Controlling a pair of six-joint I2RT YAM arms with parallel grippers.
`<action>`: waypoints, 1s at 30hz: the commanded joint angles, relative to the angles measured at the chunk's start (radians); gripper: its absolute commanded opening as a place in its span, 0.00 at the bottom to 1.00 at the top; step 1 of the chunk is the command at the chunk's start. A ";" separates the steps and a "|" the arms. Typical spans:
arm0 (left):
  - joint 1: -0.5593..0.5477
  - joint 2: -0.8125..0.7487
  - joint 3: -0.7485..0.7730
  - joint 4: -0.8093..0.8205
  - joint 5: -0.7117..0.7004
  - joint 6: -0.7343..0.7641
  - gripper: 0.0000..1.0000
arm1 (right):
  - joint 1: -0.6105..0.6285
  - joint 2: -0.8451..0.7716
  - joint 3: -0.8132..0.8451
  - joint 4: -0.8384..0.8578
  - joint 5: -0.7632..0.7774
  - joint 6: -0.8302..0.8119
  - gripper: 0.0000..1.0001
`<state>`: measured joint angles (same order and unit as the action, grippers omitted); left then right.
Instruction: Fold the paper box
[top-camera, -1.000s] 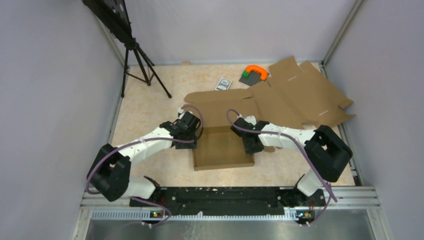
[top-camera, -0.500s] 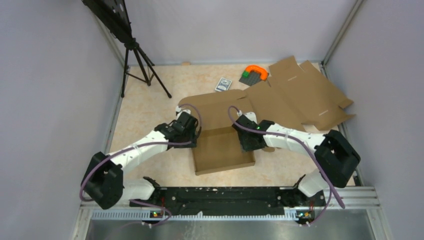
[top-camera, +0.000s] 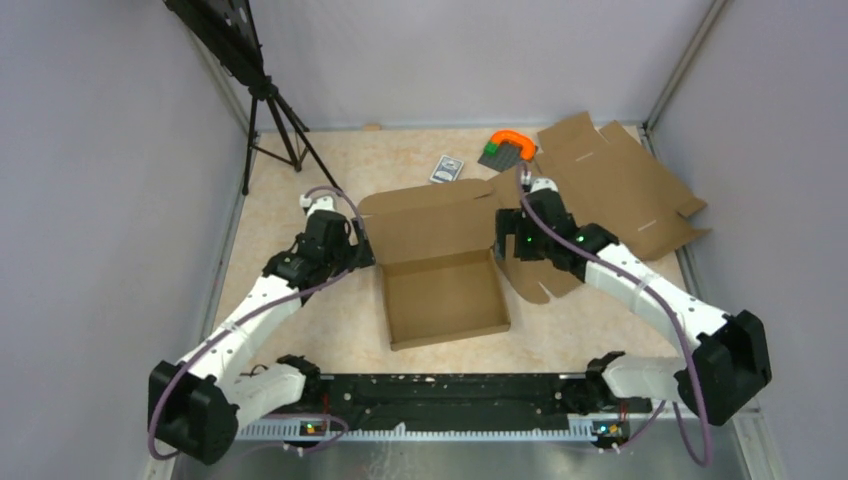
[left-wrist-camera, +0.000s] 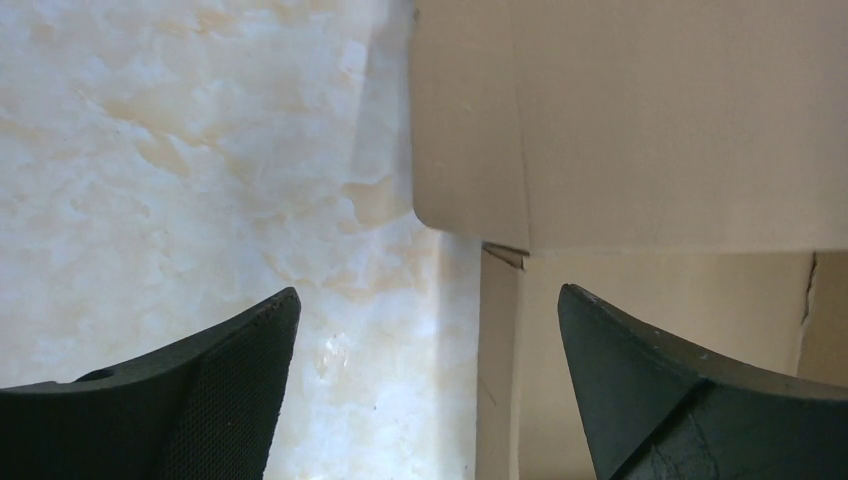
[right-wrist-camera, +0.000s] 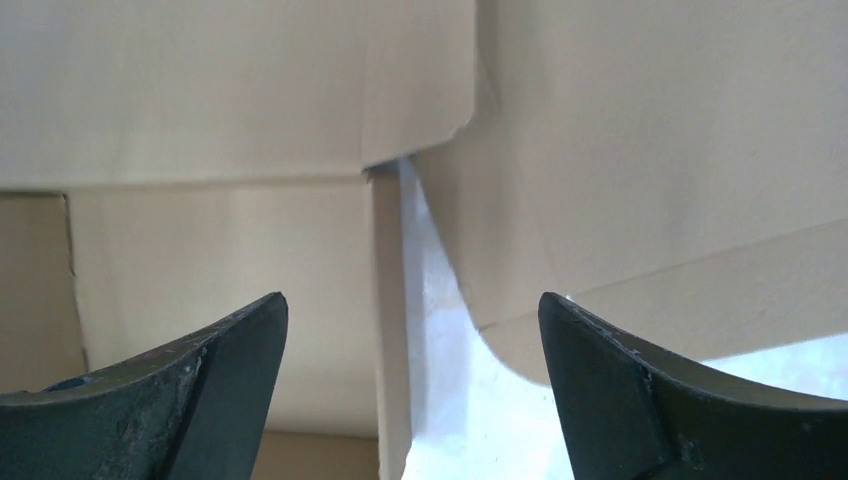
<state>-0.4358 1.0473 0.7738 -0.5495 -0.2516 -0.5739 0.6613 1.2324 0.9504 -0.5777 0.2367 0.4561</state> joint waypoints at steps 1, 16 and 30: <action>0.126 0.018 -0.040 0.143 0.140 -0.021 0.98 | -0.143 -0.006 0.052 0.128 -0.194 -0.022 0.96; 0.361 0.339 0.016 0.353 0.474 -0.092 0.94 | -0.388 0.425 0.269 0.238 -0.406 0.038 0.91; 0.361 0.498 0.115 0.416 0.595 -0.104 0.67 | -0.395 0.586 0.309 0.324 -0.608 0.044 0.64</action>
<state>-0.0761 1.5227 0.8314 -0.1982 0.2867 -0.6792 0.2729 1.8053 1.2140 -0.3180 -0.2733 0.5064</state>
